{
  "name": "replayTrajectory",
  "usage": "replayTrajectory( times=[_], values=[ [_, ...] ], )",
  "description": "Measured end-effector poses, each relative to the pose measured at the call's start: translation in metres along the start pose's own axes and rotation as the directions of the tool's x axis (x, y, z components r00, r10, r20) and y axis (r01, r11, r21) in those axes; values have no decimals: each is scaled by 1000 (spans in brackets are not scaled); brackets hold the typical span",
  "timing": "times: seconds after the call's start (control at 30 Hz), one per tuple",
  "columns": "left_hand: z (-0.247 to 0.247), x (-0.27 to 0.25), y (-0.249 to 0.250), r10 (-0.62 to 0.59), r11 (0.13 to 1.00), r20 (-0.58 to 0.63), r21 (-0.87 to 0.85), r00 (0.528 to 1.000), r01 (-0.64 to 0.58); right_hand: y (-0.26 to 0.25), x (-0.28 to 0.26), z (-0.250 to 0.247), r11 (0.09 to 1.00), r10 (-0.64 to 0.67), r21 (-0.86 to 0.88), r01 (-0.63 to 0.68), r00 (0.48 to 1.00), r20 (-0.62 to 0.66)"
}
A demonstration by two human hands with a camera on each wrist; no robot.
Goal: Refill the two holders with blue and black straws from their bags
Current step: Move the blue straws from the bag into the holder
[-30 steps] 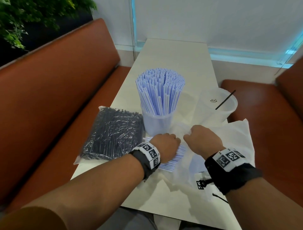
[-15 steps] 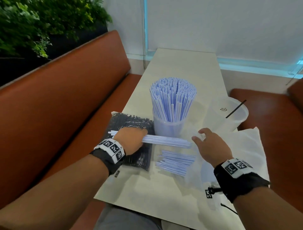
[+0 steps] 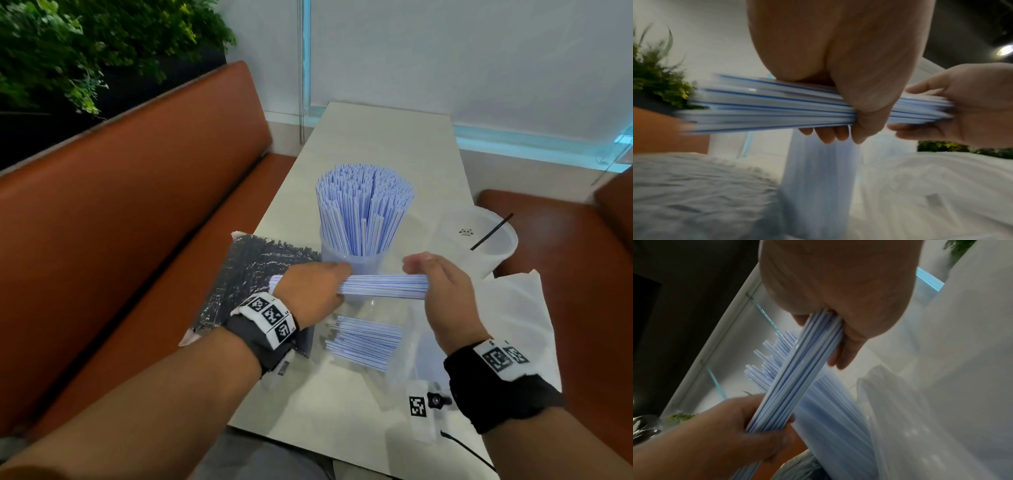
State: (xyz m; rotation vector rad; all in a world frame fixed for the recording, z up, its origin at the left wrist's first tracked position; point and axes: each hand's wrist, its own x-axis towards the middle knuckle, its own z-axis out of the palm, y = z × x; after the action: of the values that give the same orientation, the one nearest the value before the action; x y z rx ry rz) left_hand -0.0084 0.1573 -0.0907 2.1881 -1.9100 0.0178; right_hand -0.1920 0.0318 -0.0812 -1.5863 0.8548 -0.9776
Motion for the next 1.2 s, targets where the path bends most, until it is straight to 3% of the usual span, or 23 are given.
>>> replayTrajectory(
  times=[0.07, 0.13, 0.2, 0.27, 0.3, 0.33, 0.4, 0.47, 0.53, 0.57, 0.63, 0.77, 0.87, 0.97, 1.1, 1.17, 1.2],
  values=[
    [1, 6, 21, 23, 999, 9, -26, 1000, -23, 1, -5, 7, 996, 0, -84, 10, 992, 122],
    [-1, 11, 37, 13, 999, 4, -50, 1000, -12, -2, -9, 11, 999, 14, -48, -8, 991, 135],
    [-10, 16, 39, -29, 994, -21, -109, 999, 27, -3, -5, 9, 988, 95, 117, -101, 994, 60],
    [-24, 18, 38, -111, 945, -82, -318, 990, 79, -4, 0, 6, 922, 233, 308, -233, 972, 39],
    [-33, 19, 39, -174, 863, -132, -499, 976, 87, -3, 0, 7, 886, 296, 356, -297, 953, 58],
    [-43, 18, 42, -253, 722, -188, -690, 949, 56, -2, 0, 9, 861, 347, 369, -350, 935, 78],
    [-66, 19, 51, -412, 379, -288, -917, 864, -125, 0, -4, 15, 815, 423, 383, -435, 898, 120],
    [-79, 23, 55, -507, 126, -338, -939, 793, -319, -3, -8, 20, 752, 474, 439, -492, 866, 159],
    [-80, 28, 59, -557, -69, -314, -905, 769, -420, -5, -7, 24, 689, 500, 497, -528, 842, 201],
    [-77, 29, 62, -574, -126, -287, -895, 767, -428, -6, -7, 26, 676, 503, 493, -547, 832, 233],
    [-70, 29, 67, -590, -174, -229, -901, 774, -398, -9, -11, 30, 691, 511, 443, -571, 820, 260],
    [-70, 27, 57, -609, -280, -167, -869, 775, -407, -6, -12, 21, 648, 585, 518, -558, 800, 130],
    [-66, 28, 61, -605, -308, -141, -866, 784, -394, -10, -13, 21, 601, 540, 528, -601, 791, 285],
    [-60, 28, 65, -594, -305, -106, -888, 798, -345, -19, -14, 30, 651, 484, 481, -587, 809, 333],
    [-62, 28, 55, -636, -328, -93, -866, 766, -378, -24, -12, 31, 759, 432, 377, -530, 844, 317],
    [-61, 27, 54, -655, -323, -71, -874, 752, -363, -26, -15, 30, 900, 301, 211, -381, 894, 330],
    [-60, 27, 52, -666, -321, -61, -876, 743, -360, -25, -17, 27, 966, 185, 116, -229, 934, 305]
  ],
)
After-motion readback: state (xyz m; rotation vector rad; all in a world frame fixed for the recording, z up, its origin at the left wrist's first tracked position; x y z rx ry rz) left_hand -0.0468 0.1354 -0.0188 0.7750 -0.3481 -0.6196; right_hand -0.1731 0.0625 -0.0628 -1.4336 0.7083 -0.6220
